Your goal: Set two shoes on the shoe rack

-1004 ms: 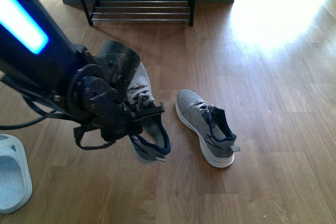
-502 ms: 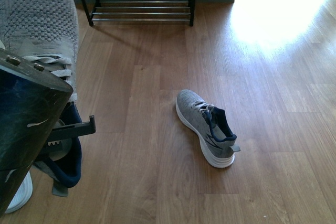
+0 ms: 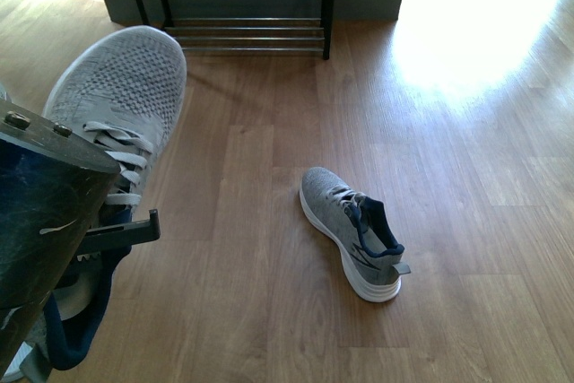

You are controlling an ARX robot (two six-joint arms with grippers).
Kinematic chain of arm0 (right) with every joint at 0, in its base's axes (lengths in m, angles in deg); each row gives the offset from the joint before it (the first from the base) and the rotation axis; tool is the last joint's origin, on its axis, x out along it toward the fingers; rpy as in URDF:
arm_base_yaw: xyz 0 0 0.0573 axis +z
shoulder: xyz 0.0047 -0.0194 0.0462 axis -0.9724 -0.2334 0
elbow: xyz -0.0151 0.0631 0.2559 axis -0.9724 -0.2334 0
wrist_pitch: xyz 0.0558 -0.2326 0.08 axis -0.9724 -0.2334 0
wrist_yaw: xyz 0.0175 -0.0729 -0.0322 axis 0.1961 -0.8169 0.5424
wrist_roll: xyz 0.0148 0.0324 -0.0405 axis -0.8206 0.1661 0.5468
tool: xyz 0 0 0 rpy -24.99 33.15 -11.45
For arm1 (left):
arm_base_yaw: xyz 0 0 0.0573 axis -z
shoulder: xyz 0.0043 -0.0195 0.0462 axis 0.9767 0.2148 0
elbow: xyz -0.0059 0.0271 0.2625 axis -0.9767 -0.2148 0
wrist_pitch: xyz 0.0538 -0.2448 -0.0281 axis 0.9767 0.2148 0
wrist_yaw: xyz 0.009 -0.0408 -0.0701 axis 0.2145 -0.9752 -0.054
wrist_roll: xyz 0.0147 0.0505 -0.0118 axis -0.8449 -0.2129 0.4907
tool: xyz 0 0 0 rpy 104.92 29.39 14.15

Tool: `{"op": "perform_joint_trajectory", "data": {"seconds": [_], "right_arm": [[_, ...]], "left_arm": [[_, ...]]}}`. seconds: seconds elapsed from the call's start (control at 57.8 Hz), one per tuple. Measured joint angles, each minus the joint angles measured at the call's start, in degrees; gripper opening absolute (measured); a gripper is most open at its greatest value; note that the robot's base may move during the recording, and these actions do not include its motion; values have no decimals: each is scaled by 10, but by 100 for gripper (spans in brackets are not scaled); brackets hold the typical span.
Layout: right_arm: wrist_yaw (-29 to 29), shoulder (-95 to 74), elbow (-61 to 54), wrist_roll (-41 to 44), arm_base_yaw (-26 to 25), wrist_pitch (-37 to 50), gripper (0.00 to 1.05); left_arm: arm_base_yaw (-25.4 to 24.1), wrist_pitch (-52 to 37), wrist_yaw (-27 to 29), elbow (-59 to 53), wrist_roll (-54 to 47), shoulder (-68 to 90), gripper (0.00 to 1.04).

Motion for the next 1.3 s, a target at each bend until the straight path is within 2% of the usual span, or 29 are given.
{"op": "perform_joint_trajectory", "data": {"seconds": [1.298], "right_arm": [[2, 0, 0, 0, 0, 0, 96]], "left_arm": [[-1, 0, -1, 0, 0, 0, 2]]}}
